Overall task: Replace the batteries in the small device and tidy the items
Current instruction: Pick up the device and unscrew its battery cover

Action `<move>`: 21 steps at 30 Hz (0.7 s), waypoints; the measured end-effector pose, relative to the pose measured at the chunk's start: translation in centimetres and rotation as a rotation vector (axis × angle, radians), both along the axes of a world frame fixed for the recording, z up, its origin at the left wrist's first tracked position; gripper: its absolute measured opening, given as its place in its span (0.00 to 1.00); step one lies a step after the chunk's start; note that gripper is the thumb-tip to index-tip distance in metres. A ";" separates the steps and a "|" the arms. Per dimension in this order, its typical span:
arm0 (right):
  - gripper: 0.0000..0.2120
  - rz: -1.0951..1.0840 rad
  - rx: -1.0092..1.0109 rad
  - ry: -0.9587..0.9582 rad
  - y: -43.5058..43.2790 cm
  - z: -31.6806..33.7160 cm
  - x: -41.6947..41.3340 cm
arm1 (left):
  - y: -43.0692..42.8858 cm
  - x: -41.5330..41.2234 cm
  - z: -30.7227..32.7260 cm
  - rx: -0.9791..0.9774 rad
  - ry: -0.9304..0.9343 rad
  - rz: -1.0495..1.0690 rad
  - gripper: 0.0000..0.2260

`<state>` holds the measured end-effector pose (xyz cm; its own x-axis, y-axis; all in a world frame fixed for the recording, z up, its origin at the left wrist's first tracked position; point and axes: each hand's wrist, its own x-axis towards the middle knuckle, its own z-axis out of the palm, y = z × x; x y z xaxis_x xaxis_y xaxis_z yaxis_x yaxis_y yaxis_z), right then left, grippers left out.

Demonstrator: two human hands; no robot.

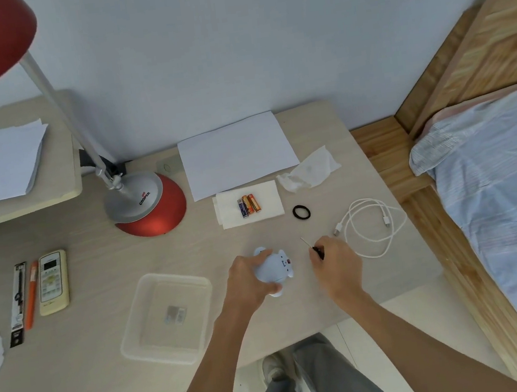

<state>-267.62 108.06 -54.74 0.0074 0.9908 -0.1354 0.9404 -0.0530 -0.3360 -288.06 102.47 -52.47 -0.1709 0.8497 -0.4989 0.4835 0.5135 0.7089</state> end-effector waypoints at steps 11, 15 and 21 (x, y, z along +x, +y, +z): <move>0.08 -0.065 -0.071 0.183 -0.2 -0.9 0.1 | -0.2 -0.4 -0.9 0.000 0.023 -0.015 0.39; 0.10 0.086 -0.029 0.205 -0.1 0.5 0.1 | -0.2 -0.5 -0.9 0.001 0.015 -0.024 0.38; 0.39 0.444 -0.233 0.235 0.3 2.7 -0.7 | -0.3 -0.7 -1.2 0.011 -0.016 -0.004 0.39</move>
